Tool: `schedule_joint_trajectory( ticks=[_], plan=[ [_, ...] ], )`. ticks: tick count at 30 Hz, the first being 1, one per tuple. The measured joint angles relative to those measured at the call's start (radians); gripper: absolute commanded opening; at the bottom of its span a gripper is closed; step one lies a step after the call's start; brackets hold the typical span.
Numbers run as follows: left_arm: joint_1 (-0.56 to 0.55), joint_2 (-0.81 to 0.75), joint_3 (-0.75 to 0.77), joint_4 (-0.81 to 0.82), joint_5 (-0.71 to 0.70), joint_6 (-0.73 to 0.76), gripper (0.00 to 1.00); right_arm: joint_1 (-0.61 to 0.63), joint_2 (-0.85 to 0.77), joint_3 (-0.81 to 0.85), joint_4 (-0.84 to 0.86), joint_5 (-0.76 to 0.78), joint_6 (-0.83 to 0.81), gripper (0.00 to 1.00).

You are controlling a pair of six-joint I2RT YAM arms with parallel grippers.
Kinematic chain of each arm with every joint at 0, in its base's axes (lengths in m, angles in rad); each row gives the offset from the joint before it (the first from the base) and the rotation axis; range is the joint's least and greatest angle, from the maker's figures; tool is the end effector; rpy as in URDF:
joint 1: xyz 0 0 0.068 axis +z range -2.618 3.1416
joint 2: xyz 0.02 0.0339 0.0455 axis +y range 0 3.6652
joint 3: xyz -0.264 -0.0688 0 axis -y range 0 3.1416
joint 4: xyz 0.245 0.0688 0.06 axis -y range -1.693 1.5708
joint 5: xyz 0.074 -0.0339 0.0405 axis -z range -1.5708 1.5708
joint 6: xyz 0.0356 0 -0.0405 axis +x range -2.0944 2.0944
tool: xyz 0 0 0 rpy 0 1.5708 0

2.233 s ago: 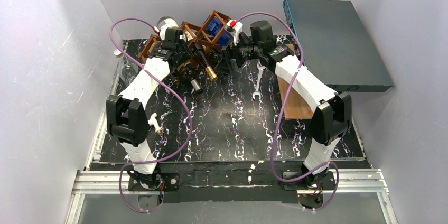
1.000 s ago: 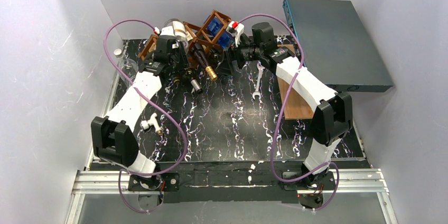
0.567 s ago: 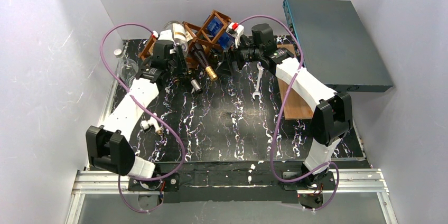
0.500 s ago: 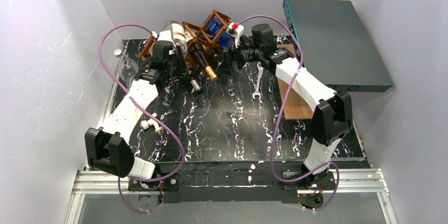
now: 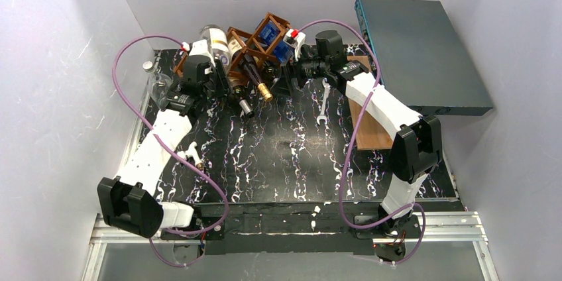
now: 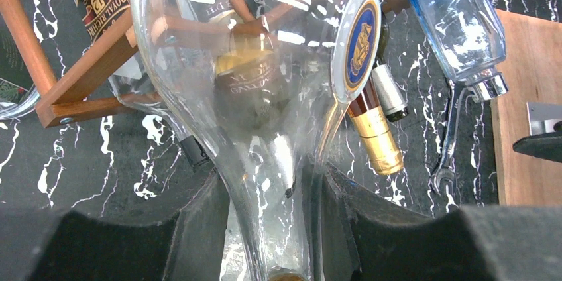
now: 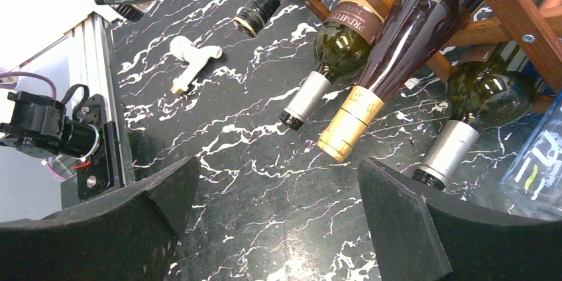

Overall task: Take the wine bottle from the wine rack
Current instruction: Pick up the wine bottle from the wine rack.

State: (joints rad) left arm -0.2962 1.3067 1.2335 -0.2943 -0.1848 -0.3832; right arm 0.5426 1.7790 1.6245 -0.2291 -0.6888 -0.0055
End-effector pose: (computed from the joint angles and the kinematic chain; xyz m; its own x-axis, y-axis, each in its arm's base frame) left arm 0.2903 -0.0818 0.3711 -0.3647 -0.2730 -0.8902 -0.0145 0.9576 -0.2877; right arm 0.3480 0.2362 0.3554 -0.3155 -0.1952 -0.9286 -0.9051 0.3557 0.2328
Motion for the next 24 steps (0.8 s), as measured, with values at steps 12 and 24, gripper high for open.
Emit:
schedule_joint_trajectory(
  ticks=[12,24],
  plan=[
    [0.000,-0.127,-0.069,-0.047,0.103,-0.053,0.00,0.000,0.000,-0.003,-0.003,-0.102,-0.041,0.98],
    [-0.012,-0.264,-0.143,-0.085,0.233,-0.101,0.00,0.001,-0.050,-0.050,-0.076,-0.229,-0.208,0.98]
  ],
)
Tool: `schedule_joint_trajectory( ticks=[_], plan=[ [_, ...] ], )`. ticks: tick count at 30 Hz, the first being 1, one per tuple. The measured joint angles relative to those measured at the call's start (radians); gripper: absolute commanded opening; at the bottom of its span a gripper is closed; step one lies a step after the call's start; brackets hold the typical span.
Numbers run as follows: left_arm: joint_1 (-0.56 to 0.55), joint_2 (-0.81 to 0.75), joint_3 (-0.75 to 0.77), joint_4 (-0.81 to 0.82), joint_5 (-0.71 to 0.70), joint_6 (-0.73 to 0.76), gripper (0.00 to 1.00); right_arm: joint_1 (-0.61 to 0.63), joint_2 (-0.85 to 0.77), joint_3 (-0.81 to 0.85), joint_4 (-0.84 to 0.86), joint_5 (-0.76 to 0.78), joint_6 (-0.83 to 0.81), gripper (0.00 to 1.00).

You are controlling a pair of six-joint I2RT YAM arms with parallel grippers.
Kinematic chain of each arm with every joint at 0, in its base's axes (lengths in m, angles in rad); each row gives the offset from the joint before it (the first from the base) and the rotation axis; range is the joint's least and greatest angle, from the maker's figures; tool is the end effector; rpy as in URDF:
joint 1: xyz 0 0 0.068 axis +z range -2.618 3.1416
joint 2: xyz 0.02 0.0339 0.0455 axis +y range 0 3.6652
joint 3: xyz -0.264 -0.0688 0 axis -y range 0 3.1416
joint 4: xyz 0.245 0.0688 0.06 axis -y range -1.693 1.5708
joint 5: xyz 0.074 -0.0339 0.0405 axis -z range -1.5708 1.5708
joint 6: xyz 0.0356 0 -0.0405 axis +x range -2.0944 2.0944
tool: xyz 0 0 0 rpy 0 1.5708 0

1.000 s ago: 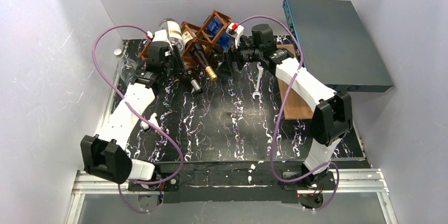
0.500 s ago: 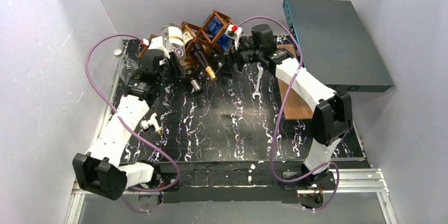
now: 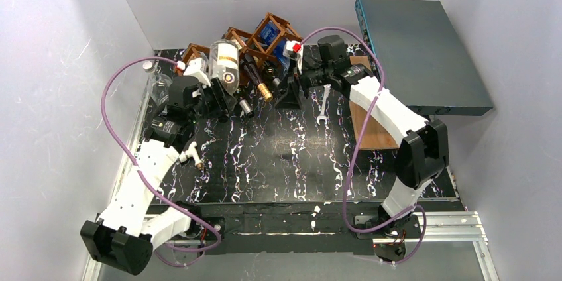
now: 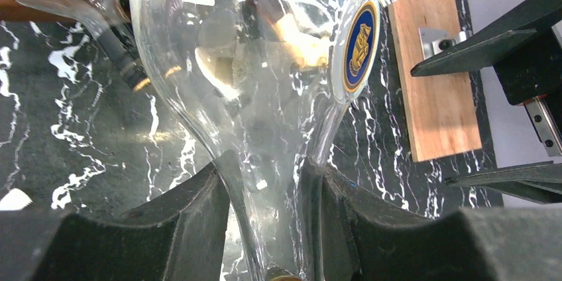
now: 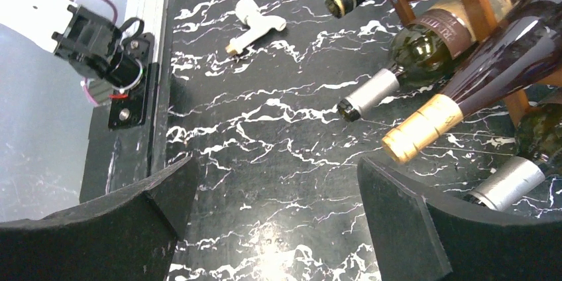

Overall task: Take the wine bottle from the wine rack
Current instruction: Pick up the wine bottle from the wine rack, then place the wine bottle at the center of the board.

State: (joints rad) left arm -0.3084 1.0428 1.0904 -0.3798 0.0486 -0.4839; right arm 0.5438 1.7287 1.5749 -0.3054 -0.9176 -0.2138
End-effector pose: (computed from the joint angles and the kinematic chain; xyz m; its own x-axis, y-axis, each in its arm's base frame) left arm 0.2209 -0.0722 0.3774 -0.4365 -0.3487 -0.8294 0.1625 0.8761 -0.4538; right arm 0.3264 0.2304 0.3536 -0.1747 -0.2563 -0.9507 -0.9831 0.0996 0.1538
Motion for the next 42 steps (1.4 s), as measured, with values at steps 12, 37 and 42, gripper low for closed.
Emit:
schedule_joint_trajectory(
  ticks=[12,37,42],
  plan=[
    [-0.093,-0.110,-0.095,-0.029,0.115,-0.034,0.00,0.002,-0.132,-0.119,-0.191,-0.029,-0.304,0.98],
    [-0.252,-0.201,-0.250,-0.109,0.271,-0.192,0.00,0.002,-0.264,-0.166,-0.695,-0.023,-0.938,0.98],
    [-0.266,-0.191,-0.254,-0.132,0.316,-0.245,0.00,0.027,-0.259,-0.162,-0.686,-0.008,-0.950,0.98]
  ],
)
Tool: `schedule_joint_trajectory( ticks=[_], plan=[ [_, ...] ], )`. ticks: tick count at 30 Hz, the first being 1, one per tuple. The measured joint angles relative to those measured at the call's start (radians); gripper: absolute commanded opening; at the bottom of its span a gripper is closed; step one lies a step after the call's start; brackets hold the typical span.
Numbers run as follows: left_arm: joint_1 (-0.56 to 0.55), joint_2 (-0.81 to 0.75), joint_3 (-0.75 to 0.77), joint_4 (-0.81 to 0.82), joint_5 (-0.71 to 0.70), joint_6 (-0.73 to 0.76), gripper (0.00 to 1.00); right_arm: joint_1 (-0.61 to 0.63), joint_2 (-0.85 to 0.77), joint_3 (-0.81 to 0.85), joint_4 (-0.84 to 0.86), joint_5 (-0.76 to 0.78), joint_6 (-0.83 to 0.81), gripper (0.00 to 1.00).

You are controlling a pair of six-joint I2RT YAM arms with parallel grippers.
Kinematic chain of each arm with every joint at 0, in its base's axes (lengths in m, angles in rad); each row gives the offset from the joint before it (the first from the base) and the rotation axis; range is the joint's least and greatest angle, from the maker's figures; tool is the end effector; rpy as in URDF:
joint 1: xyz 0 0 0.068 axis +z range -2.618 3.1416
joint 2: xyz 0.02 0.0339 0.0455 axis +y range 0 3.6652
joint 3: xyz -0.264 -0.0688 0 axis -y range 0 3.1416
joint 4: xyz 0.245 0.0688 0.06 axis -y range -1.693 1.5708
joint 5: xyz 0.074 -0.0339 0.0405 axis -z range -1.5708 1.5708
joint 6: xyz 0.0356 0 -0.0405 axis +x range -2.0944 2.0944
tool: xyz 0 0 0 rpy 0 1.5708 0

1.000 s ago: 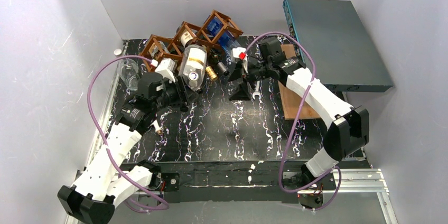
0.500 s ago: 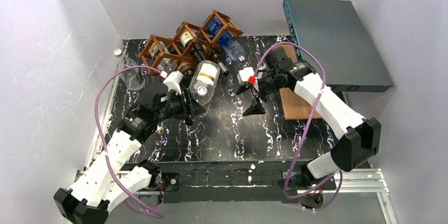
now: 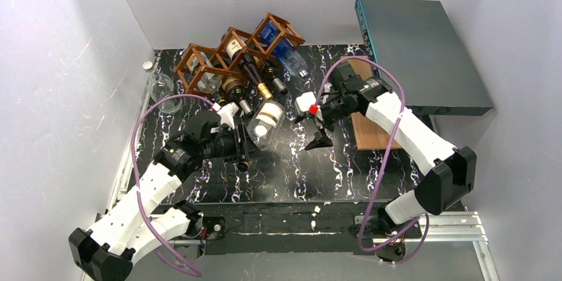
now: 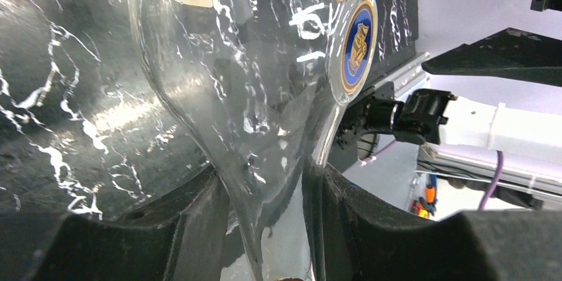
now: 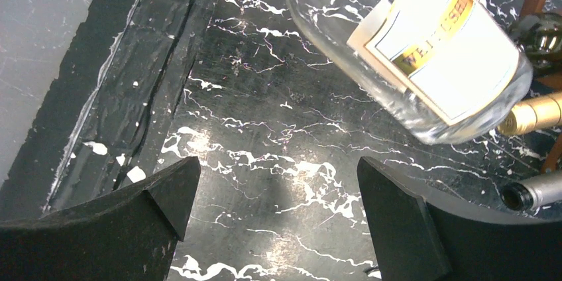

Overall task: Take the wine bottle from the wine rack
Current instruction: Place the wine bottle at the center of the board.

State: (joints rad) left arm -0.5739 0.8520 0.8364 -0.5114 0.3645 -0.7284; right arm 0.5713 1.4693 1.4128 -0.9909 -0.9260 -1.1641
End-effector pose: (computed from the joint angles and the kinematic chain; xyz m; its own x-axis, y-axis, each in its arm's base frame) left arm 0.1483 -0.1110 0.3144 -0.8251 -0.2072 -0.5256 0.2905 0.6424 -0.7092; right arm 0.2277 0.1802 0.3396 0.3189 -0.4512 -0.8335 -0.9306 -0.3156 -0.1852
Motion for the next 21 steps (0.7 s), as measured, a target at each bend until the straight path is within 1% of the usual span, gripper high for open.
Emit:
schedule_joint_trajectory(
  ticks=[7,11,16,21],
  plan=[
    [-0.005,0.085,-0.006,-0.022,0.073,-0.079,0.00,0.119,0.073,0.037,0.062,0.087,-0.027,0.99],
    [-0.006,0.122,-0.006,-0.065,0.090,-0.107,0.00,0.139,0.098,0.034,0.124,0.114,-0.023,0.98],
    [-0.006,0.168,0.002,-0.112,0.103,-0.143,0.00,0.153,0.099,-0.023,0.218,0.119,-0.032,0.98],
    [-0.006,0.216,0.035,-0.157,0.116,-0.185,0.00,0.181,0.121,-0.106,0.267,0.116,-0.083,0.98]
  ],
)
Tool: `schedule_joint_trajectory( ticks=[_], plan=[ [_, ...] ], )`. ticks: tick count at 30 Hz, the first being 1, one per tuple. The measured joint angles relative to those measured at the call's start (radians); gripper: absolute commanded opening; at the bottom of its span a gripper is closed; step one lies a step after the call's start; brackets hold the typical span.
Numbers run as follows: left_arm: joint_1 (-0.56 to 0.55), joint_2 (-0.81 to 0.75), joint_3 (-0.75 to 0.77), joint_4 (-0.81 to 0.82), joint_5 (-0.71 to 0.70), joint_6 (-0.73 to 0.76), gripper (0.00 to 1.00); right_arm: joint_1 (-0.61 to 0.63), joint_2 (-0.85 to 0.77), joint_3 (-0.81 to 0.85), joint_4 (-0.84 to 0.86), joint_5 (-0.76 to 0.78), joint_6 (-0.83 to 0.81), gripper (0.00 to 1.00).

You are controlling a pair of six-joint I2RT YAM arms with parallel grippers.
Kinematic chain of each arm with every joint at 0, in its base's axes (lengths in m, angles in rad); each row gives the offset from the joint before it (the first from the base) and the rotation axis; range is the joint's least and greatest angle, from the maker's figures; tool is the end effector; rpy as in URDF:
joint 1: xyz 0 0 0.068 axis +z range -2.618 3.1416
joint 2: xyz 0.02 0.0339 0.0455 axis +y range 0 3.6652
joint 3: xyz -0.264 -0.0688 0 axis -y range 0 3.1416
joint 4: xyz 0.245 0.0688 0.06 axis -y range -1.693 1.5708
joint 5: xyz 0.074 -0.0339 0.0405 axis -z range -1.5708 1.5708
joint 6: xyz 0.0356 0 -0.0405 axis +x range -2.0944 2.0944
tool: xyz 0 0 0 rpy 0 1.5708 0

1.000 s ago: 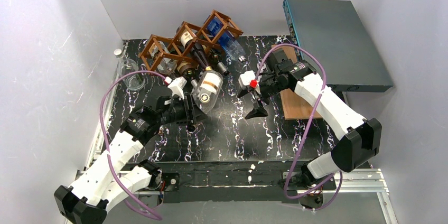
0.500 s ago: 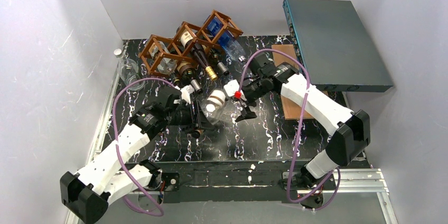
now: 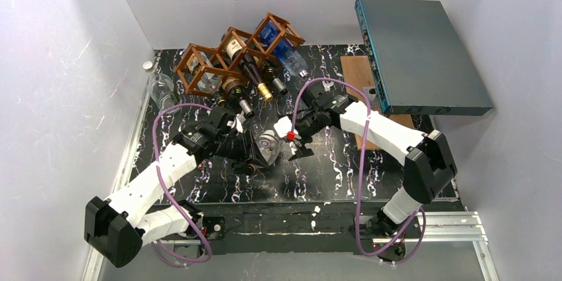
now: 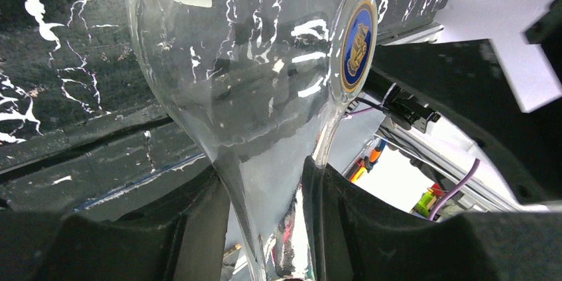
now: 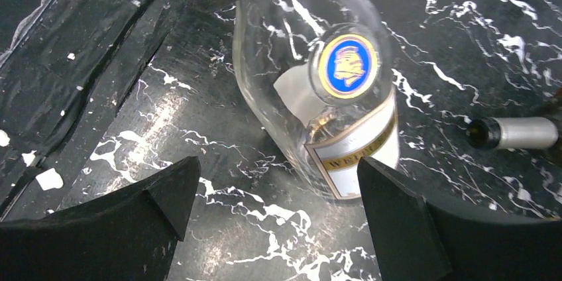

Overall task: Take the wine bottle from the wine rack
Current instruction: Place the wine bottle at the center of the board.

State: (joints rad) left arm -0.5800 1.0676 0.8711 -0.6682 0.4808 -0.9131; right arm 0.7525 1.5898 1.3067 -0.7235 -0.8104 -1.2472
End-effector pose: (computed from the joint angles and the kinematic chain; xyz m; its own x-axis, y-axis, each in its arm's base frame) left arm 0.1693 -0.1306 0.2755 -0.9723 -0.2019 -0.1181 -0.0532 0.6828 -0.7286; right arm 0.2231 0.2442 0.2834 0.5186 -0.4096 -0.7505 -0.8246 -0.4718 -0.3123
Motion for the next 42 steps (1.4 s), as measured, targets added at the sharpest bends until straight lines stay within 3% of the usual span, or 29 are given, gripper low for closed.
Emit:
schedule_joint_trajectory(
  ticks=[10,18,27,33,38,42],
  plan=[
    [0.000,0.049,0.047,-0.043,0.042,-0.082,0.00,0.016,0.027,-0.084,0.179,-0.001,0.065,0.98],
    [0.000,0.117,0.080,-0.059,0.073,-0.113,0.14,0.033,0.027,-0.161,0.309,-0.003,0.119,0.98],
    [0.000,0.155,0.118,-0.086,0.085,-0.128,0.51,0.030,0.027,-0.232,0.444,-0.011,0.136,0.98],
    [-0.002,0.157,0.168,-0.056,0.123,-0.123,0.64,0.026,0.027,-0.259,0.480,-0.025,0.165,0.98],
    [-0.002,0.157,0.174,-0.018,0.139,-0.111,0.68,0.002,0.029,-0.270,0.490,-0.056,0.210,0.98],
    [-0.002,0.156,0.175,0.018,0.139,-0.086,0.82,-0.032,0.029,-0.278,0.494,-0.088,0.251,0.98]
  ],
)
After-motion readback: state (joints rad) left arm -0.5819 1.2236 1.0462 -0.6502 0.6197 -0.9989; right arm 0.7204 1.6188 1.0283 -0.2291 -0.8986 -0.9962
